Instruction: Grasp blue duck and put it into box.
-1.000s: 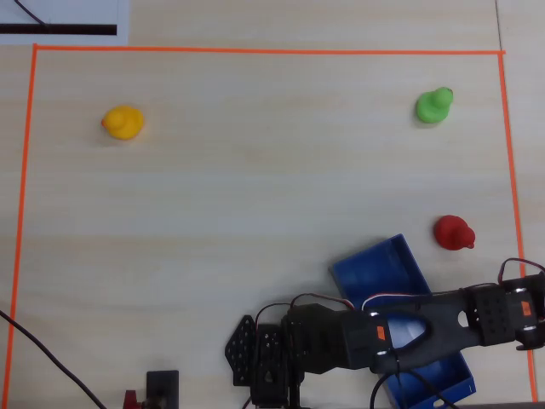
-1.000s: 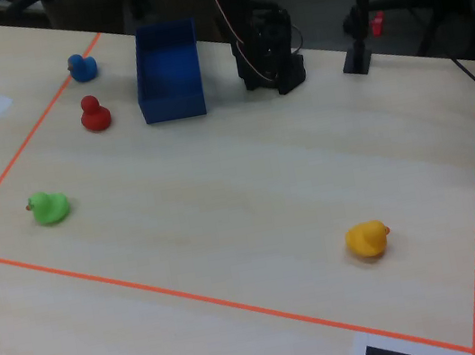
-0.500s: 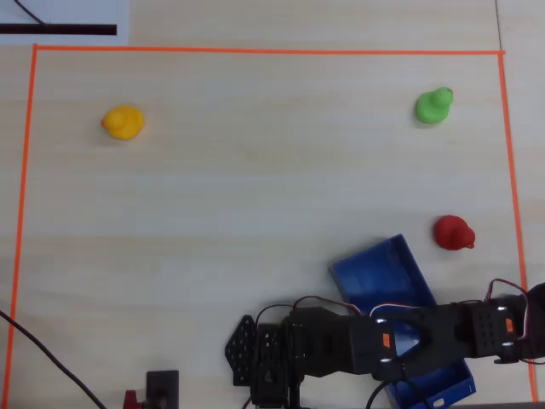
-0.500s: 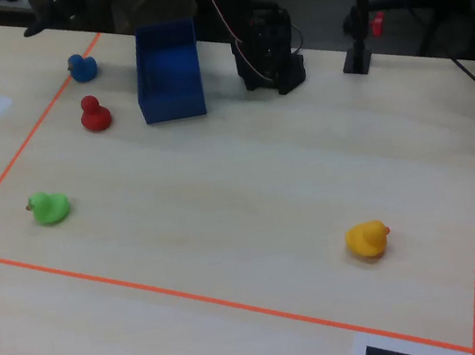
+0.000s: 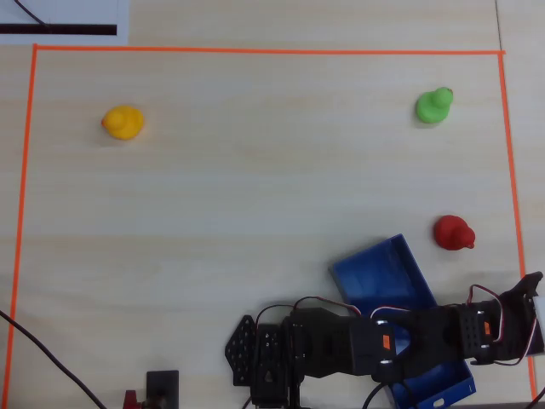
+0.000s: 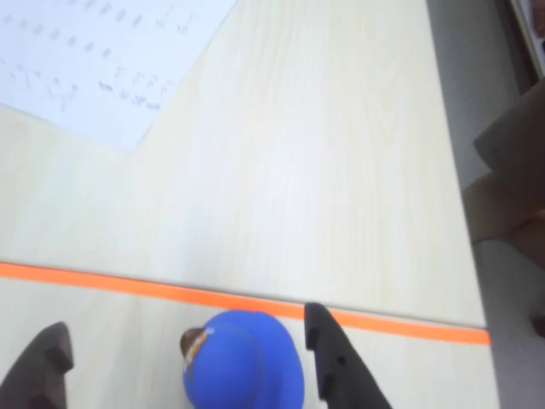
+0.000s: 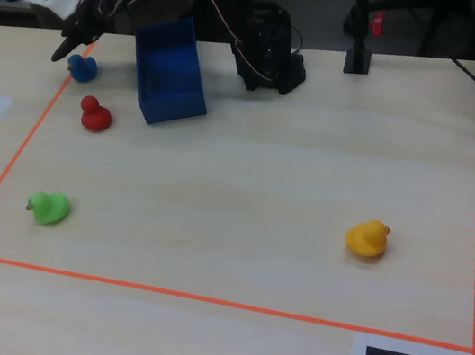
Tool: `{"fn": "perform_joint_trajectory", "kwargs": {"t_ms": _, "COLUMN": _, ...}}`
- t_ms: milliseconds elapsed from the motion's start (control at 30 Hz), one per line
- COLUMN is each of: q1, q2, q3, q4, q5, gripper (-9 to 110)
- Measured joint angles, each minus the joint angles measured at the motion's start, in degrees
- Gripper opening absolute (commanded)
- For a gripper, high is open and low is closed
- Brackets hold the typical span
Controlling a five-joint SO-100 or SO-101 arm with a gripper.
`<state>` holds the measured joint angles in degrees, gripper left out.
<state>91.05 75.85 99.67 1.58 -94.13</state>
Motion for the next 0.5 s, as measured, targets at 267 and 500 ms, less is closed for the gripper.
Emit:
{"fn": "perform_joint_trajectory", "kwargs": {"t_ms": 267, "q1": 0.2, "q2": -0.2, "q3": 0.4, "q4": -2.1, "q5": 0.0, "gripper": 37}}
{"fn": "perform_joint_trajectory", "kwargs": {"t_ms": 500, "q1": 1.0, "q2": -5.1, "q3": 0.4, "q4": -4.4, "q5": -1.2, "gripper": 37}}
